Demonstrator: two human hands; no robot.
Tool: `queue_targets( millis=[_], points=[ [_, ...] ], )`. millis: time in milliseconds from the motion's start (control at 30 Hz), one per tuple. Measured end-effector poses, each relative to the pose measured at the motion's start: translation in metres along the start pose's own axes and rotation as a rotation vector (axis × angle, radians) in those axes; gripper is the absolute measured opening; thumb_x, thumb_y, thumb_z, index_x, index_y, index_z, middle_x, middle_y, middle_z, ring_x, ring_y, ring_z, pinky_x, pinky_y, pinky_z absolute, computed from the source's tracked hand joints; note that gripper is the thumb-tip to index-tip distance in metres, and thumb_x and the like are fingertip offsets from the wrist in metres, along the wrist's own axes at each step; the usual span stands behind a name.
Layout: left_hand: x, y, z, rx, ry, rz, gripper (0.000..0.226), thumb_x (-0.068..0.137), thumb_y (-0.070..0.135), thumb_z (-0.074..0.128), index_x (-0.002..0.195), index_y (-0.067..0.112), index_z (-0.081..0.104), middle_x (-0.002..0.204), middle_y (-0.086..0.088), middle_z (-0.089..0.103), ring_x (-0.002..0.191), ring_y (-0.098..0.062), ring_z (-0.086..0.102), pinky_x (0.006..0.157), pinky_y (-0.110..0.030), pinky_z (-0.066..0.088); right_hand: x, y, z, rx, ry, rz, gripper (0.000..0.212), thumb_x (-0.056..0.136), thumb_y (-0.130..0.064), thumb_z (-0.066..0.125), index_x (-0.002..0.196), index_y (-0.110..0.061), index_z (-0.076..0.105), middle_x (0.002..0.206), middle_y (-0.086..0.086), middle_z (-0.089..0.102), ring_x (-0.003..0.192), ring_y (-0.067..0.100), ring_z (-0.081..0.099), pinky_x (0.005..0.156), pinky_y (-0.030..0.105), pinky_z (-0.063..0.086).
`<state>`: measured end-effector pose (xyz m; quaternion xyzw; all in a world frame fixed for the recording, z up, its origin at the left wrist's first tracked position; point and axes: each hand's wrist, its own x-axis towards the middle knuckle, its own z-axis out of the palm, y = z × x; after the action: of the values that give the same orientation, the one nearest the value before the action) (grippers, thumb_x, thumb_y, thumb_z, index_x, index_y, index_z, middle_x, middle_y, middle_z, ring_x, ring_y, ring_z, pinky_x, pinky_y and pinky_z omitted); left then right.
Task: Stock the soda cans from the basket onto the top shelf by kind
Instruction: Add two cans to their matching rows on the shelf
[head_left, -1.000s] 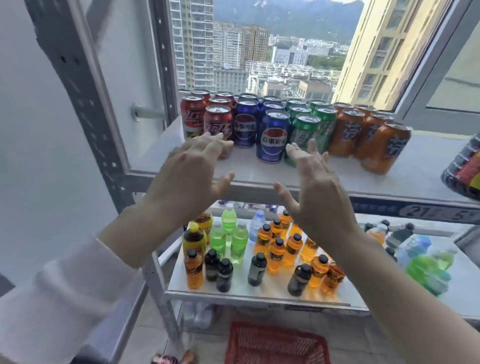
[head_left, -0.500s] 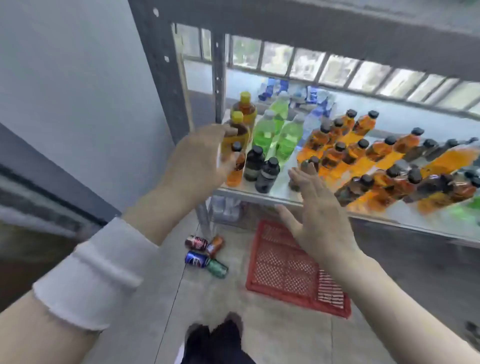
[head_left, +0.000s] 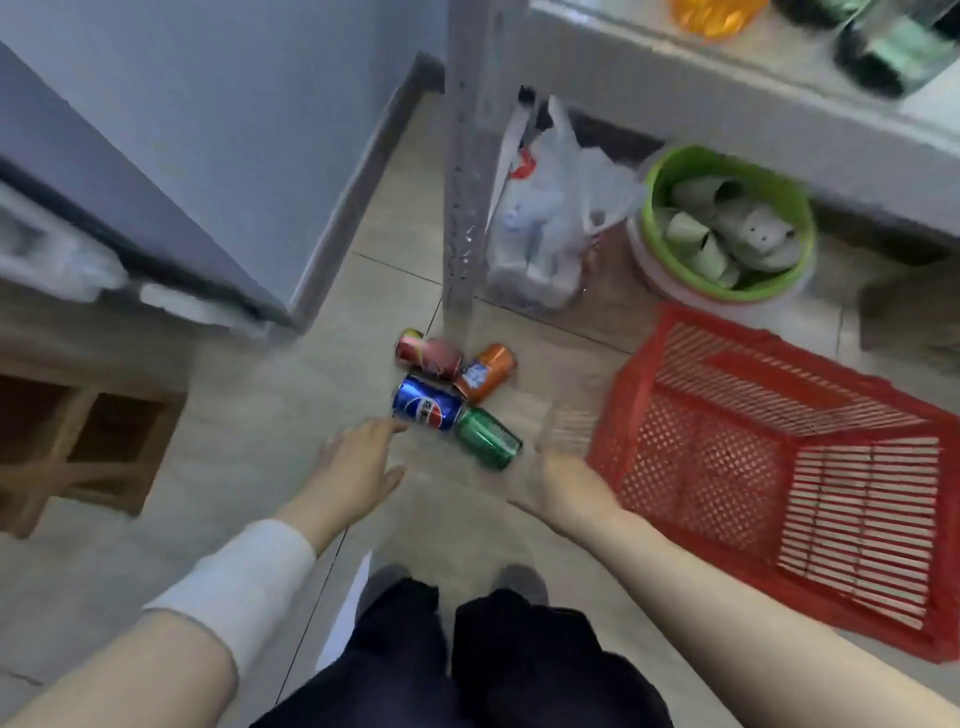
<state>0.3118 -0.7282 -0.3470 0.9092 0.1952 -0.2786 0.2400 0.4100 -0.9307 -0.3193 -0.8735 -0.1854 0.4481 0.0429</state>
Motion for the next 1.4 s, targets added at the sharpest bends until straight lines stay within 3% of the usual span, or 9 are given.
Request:
queue_targets(
  millis=[233,433,567,733,833,1000,1167,1300,1400],
  points=[
    [0.154,-0.056,0.089,0.217,0.092,0.172,0.066,0.078,0.025,0.064,0.138,0.014,0.038,0.145,-0.007,0.037,0.131,-0.028,0.036,0.105,-0.036,0.030,0.178,0.005,0.073,-0.247,0.014,0.033,0.069,0.079,-0.043,0.067,0.126,0.001,0.043,0.125,0.017,0.051,0.117,0.032,0.049,0.093,0.035,0.042],
    [0.209,-0.083,0.111,0.410,0.215,0.530,0.078,0.030,0.023,0.088,0.101,-0.001,0.065,0.094,-0.018,0.067,0.081,-0.037,0.066,0.066,-0.041,0.055,0.224,0.007,0.097,-0.306,0.010,-0.005,0.068,0.076,-0.053,0.066,0.122,-0.005,0.049,0.121,0.012,0.055,0.110,0.027,0.056,0.083,0.031,0.045],
    [0.220,-0.081,0.123,0.503,0.312,0.579,0.077,0.032,0.034,0.083,0.101,0.007,0.066,0.090,-0.008,0.067,0.081,-0.029,0.064,0.071,-0.031,0.052,0.227,0.009,0.116,-0.351,0.107,-0.015,0.076,0.073,-0.051,0.070,0.123,-0.003,0.040,0.121,0.011,0.052,0.112,0.026,0.055,0.087,0.031,0.044],
    [0.229,-0.081,0.129,0.505,0.346,0.571,0.049,0.043,0.015,0.081,0.088,0.007,0.063,0.083,-0.010,0.062,0.075,-0.030,0.059,0.062,-0.036,0.052,0.233,0.014,0.128,-0.352,0.151,-0.008,0.072,0.071,-0.044,0.073,0.119,-0.005,0.036,0.120,0.011,0.050,0.109,0.027,0.055,0.084,0.033,0.044],
    [0.221,-0.086,0.128,0.391,0.256,0.517,0.054,0.041,0.022,0.083,0.087,0.005,0.061,0.084,-0.012,0.060,0.078,-0.030,0.057,0.061,-0.036,0.049,0.231,0.021,0.117,-0.226,0.090,0.071,0.072,0.068,-0.045,0.074,0.117,-0.007,0.037,0.119,0.010,0.053,0.109,0.028,0.057,0.082,0.032,0.045],
    [0.152,-0.077,0.096,-0.020,0.173,0.238,0.063,0.057,0.029,0.081,0.111,0.009,0.054,0.104,-0.008,0.053,0.103,-0.025,0.048,0.080,-0.030,0.043,0.174,0.025,0.073,0.023,0.053,0.126,0.069,0.063,-0.044,0.075,0.112,-0.008,0.041,0.111,0.009,0.060,0.104,0.028,0.059,0.071,0.027,0.039],
    [0.041,-0.027,0.009,-0.428,0.124,-0.042,0.068,0.054,0.038,0.085,0.110,0.020,0.050,0.105,0.001,0.051,0.095,-0.016,0.053,0.075,-0.026,0.042,0.068,0.007,0.016,0.455,0.018,0.172,0.078,0.038,-0.058,0.072,0.100,-0.014,0.056,0.090,0.000,0.067,0.084,0.018,0.066,0.077,0.032,0.054],
    [-0.053,0.030,-0.081,-0.782,0.121,-0.129,0.054,0.061,0.028,0.084,0.101,0.025,0.047,0.094,0.013,0.056,0.083,0.000,0.056,0.065,-0.007,0.041,-0.045,-0.021,-0.046,0.813,-0.015,0.118,0.055,0.056,-0.037,0.081,0.101,-0.015,0.059,0.089,0.001,0.068,0.077,0.013,0.065,0.073,0.030,0.053],
    [-0.122,0.071,-0.145,-1.017,0.102,-0.150,0.049,0.060,0.031,0.083,0.095,0.032,0.048,0.095,0.010,0.061,0.088,-0.006,0.060,0.074,-0.018,0.047,-0.140,-0.045,-0.103,0.993,-0.002,0.038,0.033,0.070,-0.023,0.078,0.095,-0.019,0.059,0.086,-0.001,0.066,0.078,0.013,0.063,0.073,0.029,0.052]
  ],
)
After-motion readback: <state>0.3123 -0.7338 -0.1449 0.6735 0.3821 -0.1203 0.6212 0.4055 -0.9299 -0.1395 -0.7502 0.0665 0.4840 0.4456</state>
